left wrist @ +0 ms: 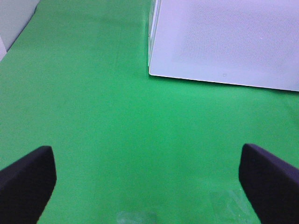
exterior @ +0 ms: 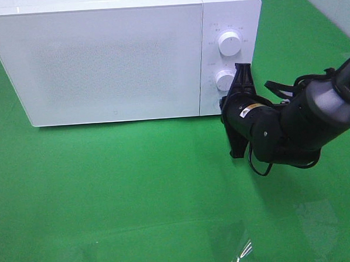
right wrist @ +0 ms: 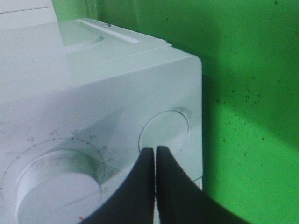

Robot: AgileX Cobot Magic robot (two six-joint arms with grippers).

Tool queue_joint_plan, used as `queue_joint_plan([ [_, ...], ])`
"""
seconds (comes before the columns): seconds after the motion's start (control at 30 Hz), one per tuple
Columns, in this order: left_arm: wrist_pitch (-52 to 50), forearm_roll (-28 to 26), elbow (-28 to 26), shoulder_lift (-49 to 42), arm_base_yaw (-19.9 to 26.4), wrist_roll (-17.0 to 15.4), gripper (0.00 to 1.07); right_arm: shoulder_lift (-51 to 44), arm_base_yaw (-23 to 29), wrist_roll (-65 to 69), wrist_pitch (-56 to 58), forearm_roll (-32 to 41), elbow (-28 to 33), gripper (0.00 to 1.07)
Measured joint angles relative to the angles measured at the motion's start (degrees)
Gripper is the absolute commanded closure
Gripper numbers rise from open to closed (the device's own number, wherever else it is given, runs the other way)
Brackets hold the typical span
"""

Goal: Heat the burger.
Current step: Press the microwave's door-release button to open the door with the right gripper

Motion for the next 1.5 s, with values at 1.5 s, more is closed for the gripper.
queue_joint_plan([
  [1.5, 0.0, 0.06, 0.0, 0.0, 0.0, 0.0, 0.08, 5.27, -0.92, 3.44, -5.16, -0.4, -3.95, 1.07],
])
